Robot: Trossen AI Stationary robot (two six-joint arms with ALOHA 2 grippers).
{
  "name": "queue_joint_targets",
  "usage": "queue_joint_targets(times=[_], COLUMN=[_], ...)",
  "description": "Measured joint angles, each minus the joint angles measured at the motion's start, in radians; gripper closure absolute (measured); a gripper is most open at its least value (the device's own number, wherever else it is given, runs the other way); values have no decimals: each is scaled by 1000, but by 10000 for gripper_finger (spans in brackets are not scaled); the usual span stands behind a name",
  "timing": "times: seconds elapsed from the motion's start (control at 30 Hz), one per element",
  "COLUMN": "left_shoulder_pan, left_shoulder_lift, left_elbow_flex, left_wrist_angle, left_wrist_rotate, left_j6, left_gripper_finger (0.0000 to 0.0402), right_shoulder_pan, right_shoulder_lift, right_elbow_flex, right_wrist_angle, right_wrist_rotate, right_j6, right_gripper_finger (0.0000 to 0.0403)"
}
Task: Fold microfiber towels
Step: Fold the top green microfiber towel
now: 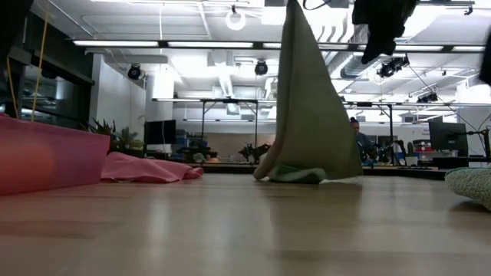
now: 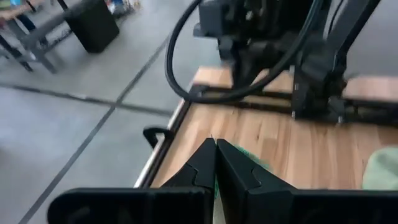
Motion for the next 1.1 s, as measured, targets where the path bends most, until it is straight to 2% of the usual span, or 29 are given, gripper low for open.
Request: queue_joint_targets(times=[0.13,0.27,0.43,0.6,0.8,0.93,1.1], left_shoulder_pan=[29,57,67,71,79,84,86], left_shoulder_lift=[16,21,31,29,29,29,29], left_elbow_flex=[7,7,7,7,7,7,7], left_wrist_angle=[-67,-160,-218,-230,-233,-240,-243], left_wrist_rotate=[-2,-1,-1,-1,-18,-20,-23], left_j6=[-19,-72,-98,-97,-98,-98,-99], left_gripper_finger=[401,401,401,401,401,401,401], right_shoulder_pan=[19,65,143,220,314,355,368], right_shoulder_lift=[-19,-33,-33,-33,-30,-26,-24], right_elbow_flex=[-93,-209,-364,-520,-700,-780,-859], right_wrist_angle=[31,104,223,366,641,804,932], right_wrist_rotate=[-99,-111,-66,-36,95,194,212], right_j6=[40,80,83,81,65,93,111], right_gripper_finger=[403,402,371,289,202,183,181])
